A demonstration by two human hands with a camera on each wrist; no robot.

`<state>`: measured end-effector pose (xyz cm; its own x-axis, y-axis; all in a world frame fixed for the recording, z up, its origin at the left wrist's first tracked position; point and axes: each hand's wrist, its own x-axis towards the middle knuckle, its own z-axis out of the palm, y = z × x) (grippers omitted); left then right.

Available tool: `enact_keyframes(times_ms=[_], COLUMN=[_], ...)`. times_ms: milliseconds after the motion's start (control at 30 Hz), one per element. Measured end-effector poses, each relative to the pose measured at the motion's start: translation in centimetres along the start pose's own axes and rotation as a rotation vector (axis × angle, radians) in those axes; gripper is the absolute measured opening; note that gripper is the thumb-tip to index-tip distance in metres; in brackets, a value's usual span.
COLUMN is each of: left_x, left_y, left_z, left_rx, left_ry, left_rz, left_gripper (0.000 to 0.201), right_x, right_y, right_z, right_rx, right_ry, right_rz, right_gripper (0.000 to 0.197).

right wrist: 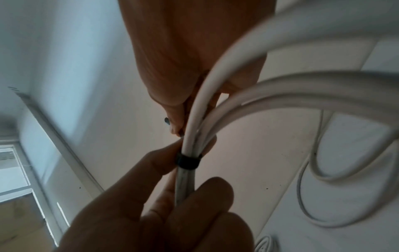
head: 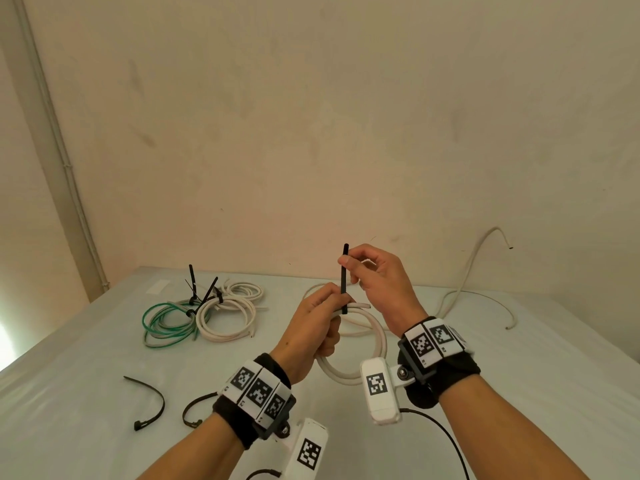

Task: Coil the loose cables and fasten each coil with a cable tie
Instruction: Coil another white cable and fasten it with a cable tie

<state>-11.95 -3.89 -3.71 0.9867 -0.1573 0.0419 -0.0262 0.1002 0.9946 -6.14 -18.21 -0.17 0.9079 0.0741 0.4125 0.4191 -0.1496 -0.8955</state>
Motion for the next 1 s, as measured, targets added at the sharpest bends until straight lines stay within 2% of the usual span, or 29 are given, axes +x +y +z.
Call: enact_keyframes(times_ms=[167,300,433,533,667,833,900,1000], left_x=[0.3,1.0,0.6,0.3,0.7,1.7,2.3,2.9], left_y=[0.1,0.6,0.5,0.5,1.3,3.5,4.2,4.0], left_z=[-0.6,-2.2,-1.8,-1.9,-3.4,-4.8,-5.6,-6.6], left_rx=[0.058,0.066,0.050,0.095,0.096,-0.093,-0.158,-0.261], left_ry=[-0.012,-0.028,-0.069,-0.033,-0.053,-0.036,0.015,0.071], left_rz=[-0.047,-0.039,-0.038,-0.019,-0.034,0.030,0.029,-0.005], left_gripper=[0.025,0.020,0.022,0.021,0.023,0.020,0.029,0.035], right_x=[-0.5,-0.6,0.1,0.3,0.4,-0.6,-1.2,-1.6], right_y=[0.2,-0.8,-1.3,-1.1,-0.7,-0.6,-0.2,0.4], right_z=[0.1,-0.3,-0.2,0.2,0.5,0.9,1.1,1.6], right_rx=[0.028,0.111,0.009,-0.032,0.064,-0.002,0.068,0.181], right_ry=[-0.014,-0.114,-0.100,-0.109,-0.143,-0.354,-0.394,-0.347], right_rz=[0.017,0.035,-0.015,-0.014,0.110,0.326,0.372,0.396], right_gripper=[0.010,0.015,0.008,0.009,0.025,0.054,0.051,0.035])
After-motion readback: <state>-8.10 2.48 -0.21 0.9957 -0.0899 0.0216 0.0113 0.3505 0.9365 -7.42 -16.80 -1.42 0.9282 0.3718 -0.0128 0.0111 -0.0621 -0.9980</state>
